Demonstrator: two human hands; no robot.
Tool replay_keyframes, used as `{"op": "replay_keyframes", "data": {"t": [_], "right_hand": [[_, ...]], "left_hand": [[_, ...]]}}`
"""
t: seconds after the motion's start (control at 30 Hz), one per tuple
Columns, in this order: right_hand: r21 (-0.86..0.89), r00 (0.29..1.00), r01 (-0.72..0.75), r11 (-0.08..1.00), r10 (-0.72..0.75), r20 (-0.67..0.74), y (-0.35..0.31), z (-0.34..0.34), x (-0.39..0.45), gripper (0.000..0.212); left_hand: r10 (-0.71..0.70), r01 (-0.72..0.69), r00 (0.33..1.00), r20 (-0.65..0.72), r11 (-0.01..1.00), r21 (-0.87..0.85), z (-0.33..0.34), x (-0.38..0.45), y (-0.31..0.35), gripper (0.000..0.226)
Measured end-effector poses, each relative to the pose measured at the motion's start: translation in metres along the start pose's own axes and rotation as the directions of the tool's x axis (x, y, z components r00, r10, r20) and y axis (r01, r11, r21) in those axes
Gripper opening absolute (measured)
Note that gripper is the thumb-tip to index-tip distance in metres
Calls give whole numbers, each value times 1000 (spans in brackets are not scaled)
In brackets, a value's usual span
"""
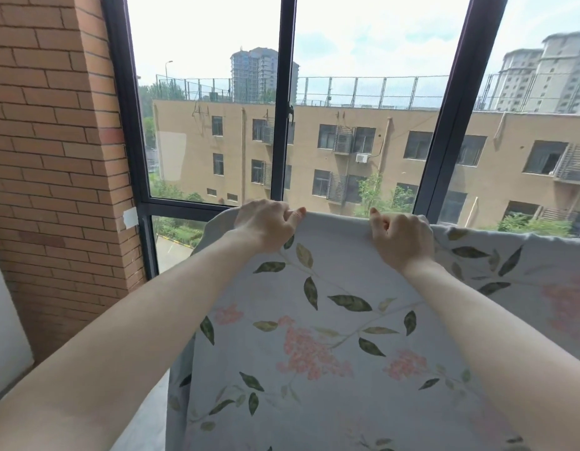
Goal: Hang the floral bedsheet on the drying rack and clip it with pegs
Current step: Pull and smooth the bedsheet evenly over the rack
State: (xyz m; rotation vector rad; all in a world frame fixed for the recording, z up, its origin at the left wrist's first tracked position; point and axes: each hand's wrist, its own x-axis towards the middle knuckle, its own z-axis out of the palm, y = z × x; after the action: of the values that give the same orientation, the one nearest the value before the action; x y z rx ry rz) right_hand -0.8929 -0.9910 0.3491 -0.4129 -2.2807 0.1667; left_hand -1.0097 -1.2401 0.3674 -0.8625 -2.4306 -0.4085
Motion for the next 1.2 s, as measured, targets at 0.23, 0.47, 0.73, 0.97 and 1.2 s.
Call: {"op": "replay_keyframes", "data": {"t": [0.23, 0.47, 0.73, 0.97, 1.2], "right_hand": [[-90, 995, -79, 993, 73, -69, 106, -29, -11, 56], [-132, 972, -234, 963, 235, -7, 145, -50, -4, 63], [-137, 959, -284, 949, 281, -39, 170, -60, 8, 66], [-119, 964, -265, 957, 260, -62, 158, -52, 2, 59], [-86, 967, -244, 966, 249, 53, 155, -51, 5, 61]], "left_hand": [[7, -8, 997, -83, 1000, -4, 6, 3, -3, 62], [35, -36, 993, -116, 999, -5, 17, 2, -4, 60], [9, -11, 996, -89, 1000, -21, 19, 8, -13, 61], [-90, 90, 996, 5, 996, 11, 7, -2, -9, 63], [133, -147, 949, 285, 989, 26, 3, 18, 100, 60]]}}
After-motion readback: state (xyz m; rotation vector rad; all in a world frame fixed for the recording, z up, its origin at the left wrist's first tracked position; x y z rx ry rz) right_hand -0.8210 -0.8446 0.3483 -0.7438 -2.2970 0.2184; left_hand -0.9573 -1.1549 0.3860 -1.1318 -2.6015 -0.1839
